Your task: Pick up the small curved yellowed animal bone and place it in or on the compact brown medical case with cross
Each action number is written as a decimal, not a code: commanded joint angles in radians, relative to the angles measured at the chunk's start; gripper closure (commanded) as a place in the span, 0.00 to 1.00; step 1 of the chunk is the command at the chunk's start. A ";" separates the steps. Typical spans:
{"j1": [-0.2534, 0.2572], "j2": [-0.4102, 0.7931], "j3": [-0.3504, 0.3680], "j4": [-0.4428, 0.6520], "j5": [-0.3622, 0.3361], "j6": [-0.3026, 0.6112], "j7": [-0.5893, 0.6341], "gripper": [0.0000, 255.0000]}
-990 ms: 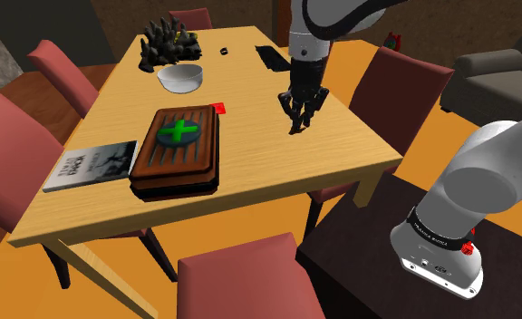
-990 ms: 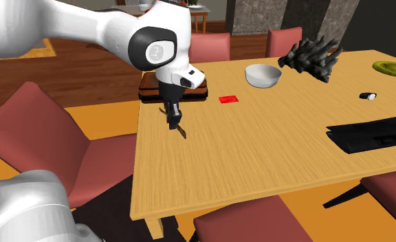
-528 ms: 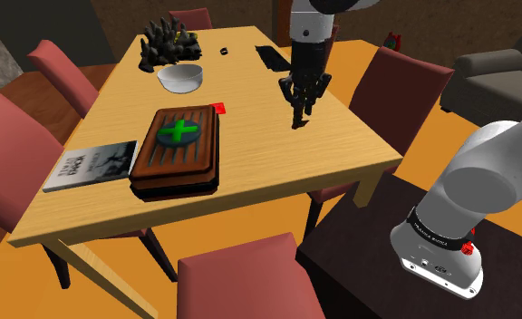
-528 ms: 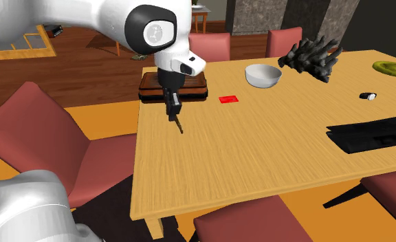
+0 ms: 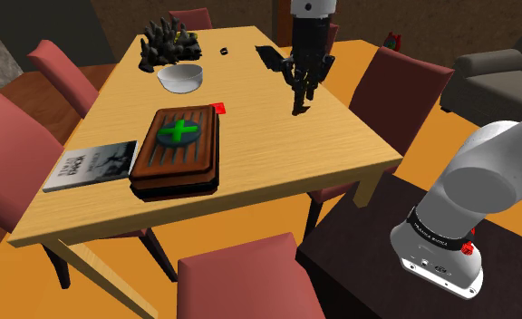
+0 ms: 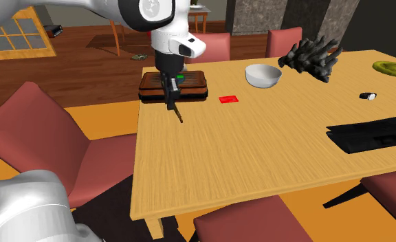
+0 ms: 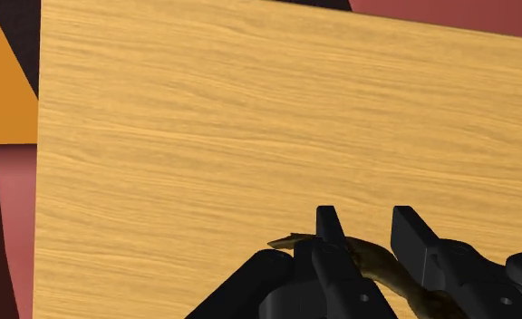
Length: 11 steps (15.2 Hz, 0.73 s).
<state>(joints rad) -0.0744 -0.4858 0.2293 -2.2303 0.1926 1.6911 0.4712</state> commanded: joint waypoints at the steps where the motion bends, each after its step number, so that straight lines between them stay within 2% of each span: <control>1: -0.001 -0.001 -0.003 0.026 -0.002 -0.027 0.002 1.00; 2: -0.001 0.000 -0.004 0.037 -0.003 -0.038 0.003 1.00; 7: 0.017 0.152 0.080 0.177 -0.001 -0.012 0.110 1.00; 11: 0.032 0.286 0.143 0.310 -0.024 -0.003 0.202 1.00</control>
<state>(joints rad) -0.0470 -0.2455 0.3524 -1.9602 0.1772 1.6802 0.6436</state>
